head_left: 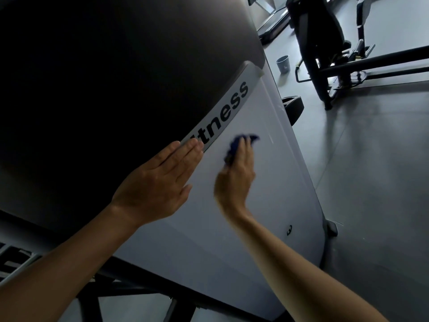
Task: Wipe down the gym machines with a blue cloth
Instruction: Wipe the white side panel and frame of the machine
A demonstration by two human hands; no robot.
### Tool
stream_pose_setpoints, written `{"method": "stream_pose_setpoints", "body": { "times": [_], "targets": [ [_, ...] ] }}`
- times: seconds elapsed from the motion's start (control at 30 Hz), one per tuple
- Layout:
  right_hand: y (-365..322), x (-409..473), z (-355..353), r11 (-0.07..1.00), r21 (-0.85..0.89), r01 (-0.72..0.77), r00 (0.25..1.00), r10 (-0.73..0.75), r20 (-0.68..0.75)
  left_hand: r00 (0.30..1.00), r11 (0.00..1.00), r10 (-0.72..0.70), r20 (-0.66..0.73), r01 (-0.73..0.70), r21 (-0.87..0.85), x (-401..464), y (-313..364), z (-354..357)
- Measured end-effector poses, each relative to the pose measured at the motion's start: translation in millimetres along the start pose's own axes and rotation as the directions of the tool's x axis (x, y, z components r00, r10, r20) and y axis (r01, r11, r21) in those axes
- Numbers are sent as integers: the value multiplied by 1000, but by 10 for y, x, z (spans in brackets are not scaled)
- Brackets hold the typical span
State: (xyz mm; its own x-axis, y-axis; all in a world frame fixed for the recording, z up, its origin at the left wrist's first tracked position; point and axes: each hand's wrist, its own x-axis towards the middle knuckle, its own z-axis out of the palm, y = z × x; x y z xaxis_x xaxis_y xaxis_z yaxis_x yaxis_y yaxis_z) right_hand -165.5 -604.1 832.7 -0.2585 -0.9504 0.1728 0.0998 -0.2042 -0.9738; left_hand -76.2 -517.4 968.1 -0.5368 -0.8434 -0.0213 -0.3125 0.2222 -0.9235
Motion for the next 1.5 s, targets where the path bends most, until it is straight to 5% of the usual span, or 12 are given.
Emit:
{"method": "stream_pose_setpoints", "body": {
  "times": [0.1,0.17,0.27,0.33,0.43,0.67,0.8,1.0,1.1,1.27,1.5],
  "targets": [
    [-139,219,40,971,7,238,971,-238,24,1000,1000,1,-11,-1,15,-6,5,13],
    [138,207,-12,963,4,270,963,-270,13,1000,1000,-1,-13,1,8,-3,8,25],
    [645,-21,-160,999,23,-24,999,25,-37,1000,1000,1,-2,-1,1,-6,1,53],
    [737,-63,-210,959,31,-282,959,281,31,1000,1000,14,-6,-14,16,-16,-10,72],
    [507,101,-175,902,39,-430,896,421,144,1000,999,7,0,-7,45,-15,-5,49],
    [-213,-287,-360,915,348,-203,951,101,292,999,982,42,-12,-43,-182,-64,-139,-87],
    [-147,-710,-368,982,179,62,923,-124,365,986,983,157,59,-151,-105,-171,-274,-137],
    [-106,-1200,-178,912,-85,402,877,-357,321,982,977,186,15,-183,-107,-207,-285,-57],
    [-135,-1018,-108,924,-80,374,913,-352,205,988,976,145,-48,-151,-157,-210,-266,0],
    [-290,-409,-283,914,185,360,914,-386,126,994,989,93,-60,-99,-106,-180,-248,47],
    [-47,236,-112,959,-141,245,965,-255,-62,994,993,79,-75,-85,-78,-181,-246,23]
  ]
}}
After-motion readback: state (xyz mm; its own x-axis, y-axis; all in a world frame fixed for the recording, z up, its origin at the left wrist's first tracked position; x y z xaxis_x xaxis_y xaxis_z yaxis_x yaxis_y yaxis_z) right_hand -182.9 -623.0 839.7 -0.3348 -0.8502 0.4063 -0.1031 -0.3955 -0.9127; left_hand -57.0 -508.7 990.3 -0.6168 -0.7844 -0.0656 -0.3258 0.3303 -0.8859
